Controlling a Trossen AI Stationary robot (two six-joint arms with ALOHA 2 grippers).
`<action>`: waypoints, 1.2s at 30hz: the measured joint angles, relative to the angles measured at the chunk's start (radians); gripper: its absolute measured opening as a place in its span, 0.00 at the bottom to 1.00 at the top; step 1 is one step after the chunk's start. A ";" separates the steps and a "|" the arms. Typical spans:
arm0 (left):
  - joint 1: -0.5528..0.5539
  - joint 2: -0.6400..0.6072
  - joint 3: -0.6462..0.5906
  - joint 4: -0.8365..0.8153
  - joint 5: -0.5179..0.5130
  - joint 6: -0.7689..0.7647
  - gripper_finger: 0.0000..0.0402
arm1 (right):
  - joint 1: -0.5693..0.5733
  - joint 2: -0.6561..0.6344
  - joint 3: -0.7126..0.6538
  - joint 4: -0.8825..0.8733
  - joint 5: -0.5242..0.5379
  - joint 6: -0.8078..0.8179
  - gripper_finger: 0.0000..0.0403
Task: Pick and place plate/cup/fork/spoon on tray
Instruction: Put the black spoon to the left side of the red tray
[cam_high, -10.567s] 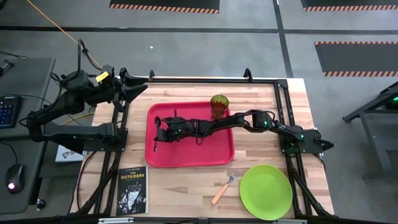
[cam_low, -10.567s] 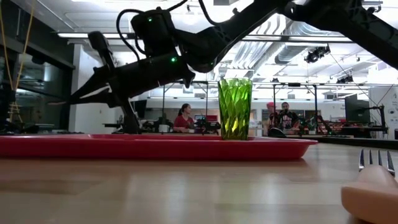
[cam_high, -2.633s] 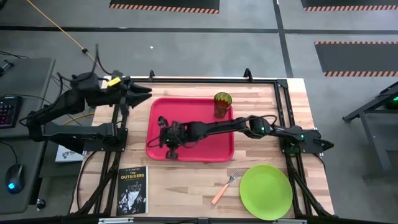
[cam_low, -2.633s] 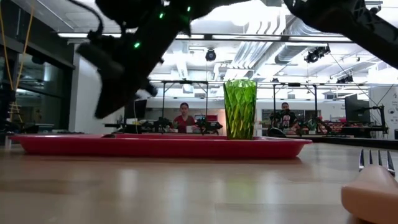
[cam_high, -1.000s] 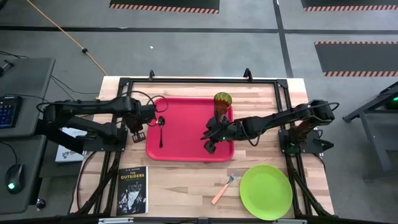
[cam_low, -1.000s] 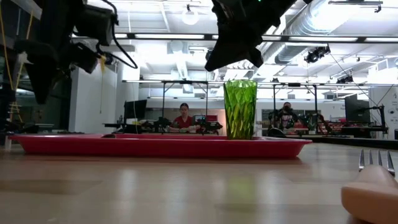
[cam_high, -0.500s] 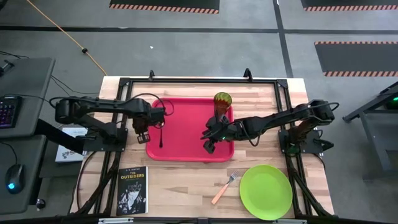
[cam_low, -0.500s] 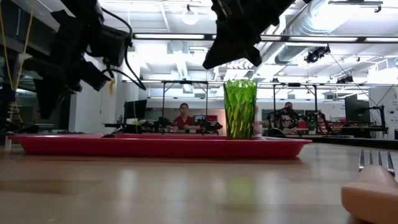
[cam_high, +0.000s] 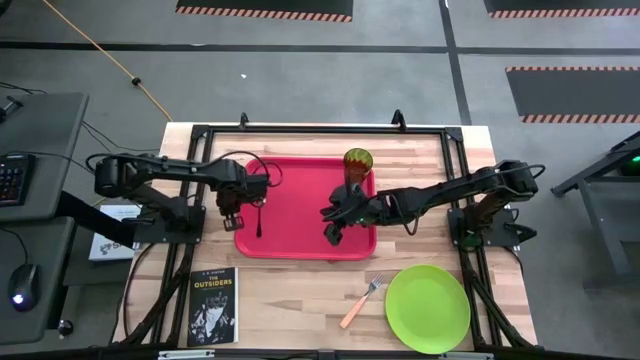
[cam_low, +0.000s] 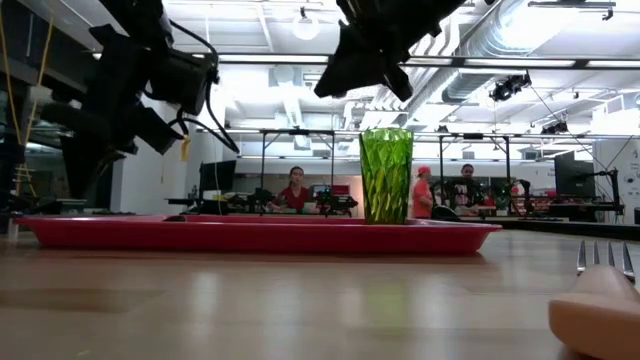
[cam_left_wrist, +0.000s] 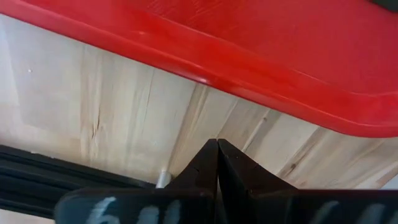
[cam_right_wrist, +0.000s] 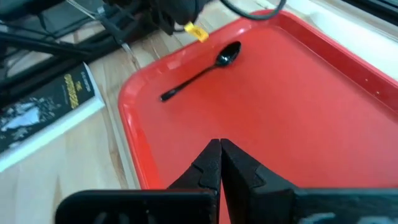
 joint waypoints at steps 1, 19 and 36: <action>0.000 0.005 0.000 0.000 0.000 0.000 0.00 | 0.000 0.000 0.000 0.011 0.000 0.000 0.00; 0.000 0.093 0.000 0.061 -0.016 -0.008 0.00 | 0.000 0.000 0.000 0.060 0.006 -0.008 0.00; -0.001 0.128 0.000 0.113 0.019 -0.036 0.00 | 0.000 0.000 0.000 0.068 0.020 -0.025 0.00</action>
